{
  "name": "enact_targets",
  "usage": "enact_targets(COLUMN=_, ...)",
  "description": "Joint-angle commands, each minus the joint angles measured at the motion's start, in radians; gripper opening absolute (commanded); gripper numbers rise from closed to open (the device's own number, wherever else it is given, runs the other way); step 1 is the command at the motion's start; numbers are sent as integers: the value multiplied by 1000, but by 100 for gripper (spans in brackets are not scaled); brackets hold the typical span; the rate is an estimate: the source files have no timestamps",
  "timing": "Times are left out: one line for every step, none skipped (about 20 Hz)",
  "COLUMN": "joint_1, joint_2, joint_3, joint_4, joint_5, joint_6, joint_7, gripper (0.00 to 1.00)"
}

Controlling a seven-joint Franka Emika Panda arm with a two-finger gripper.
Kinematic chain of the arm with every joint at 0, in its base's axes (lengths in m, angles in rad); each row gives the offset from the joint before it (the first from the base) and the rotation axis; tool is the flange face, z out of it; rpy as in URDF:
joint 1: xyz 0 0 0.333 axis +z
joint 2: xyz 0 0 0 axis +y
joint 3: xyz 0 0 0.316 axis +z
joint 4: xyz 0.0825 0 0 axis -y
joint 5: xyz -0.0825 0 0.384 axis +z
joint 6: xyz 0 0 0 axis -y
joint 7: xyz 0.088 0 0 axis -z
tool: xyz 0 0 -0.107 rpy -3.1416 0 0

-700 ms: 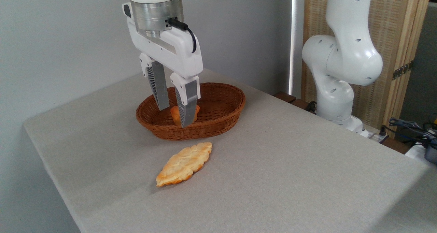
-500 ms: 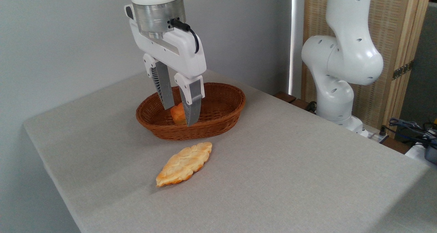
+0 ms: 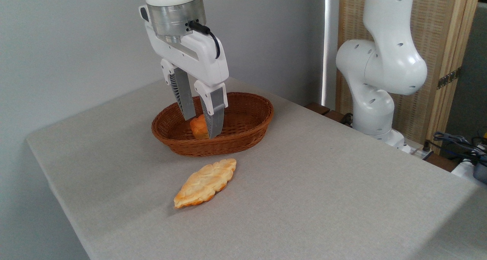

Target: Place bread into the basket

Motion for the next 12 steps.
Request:
enact_targets(joint_1=3, joint_2=3, joint_3=-9, joint_4=18, joint_5=11, joint_6=-31, joint_7=7, gripper=100)
enact_targets(joint_1=3, joint_2=3, joint_3=-11, joint_4=18, joint_5=12, joint_6=-31, joint_7=7, gripper=100)
enact_targets(joint_1=3, joint_2=3, joint_3=-11, joint_4=18, joint_5=12, joint_6=-31, joint_7=7, gripper=100)
enact_targets(joint_1=4, joint_2=2, joint_3=-11, joint_4=18, joint_5=12, joint_6=-32, joint_7=7, gripper=100)
enact_targets(joint_1=3, joint_2=2, joint_3=-9, joint_4=18, joint_5=12, joint_6=-34, joint_7=7, gripper=100)
enact_targets(joint_1=3, joint_2=0, joint_3=-11, joint_4=18, joint_5=12, joint_6=-40, joint_7=7, gripper=100)
enact_targets(joint_1=3, joint_2=0, joint_3=-12, joint_4=18, joint_5=12, joint_6=-43, joint_7=7, gripper=100)
enact_targets(joint_1=3, joint_2=0, joint_3=-14, joint_4=18, joint_5=12, joint_6=-42, joint_7=6, gripper=100)
enact_targets(joint_1=3, joint_2=0, joint_3=-20, joint_4=18, joint_5=12, joint_6=-41, joint_7=6, gripper=100)
enact_targets(joint_1=3, joint_2=0, joint_3=-25, joint_4=18, joint_5=12, joint_6=-41, joint_7=7, gripper=100)
enact_targets(joint_1=3, joint_2=0, joint_3=-25, joint_4=18, joint_5=11, joint_6=-41, joint_7=6, gripper=100)
enact_targets(joint_1=3, joint_2=0, joint_3=-25, joint_4=18, joint_5=11, joint_6=-41, joint_7=6, gripper=100)
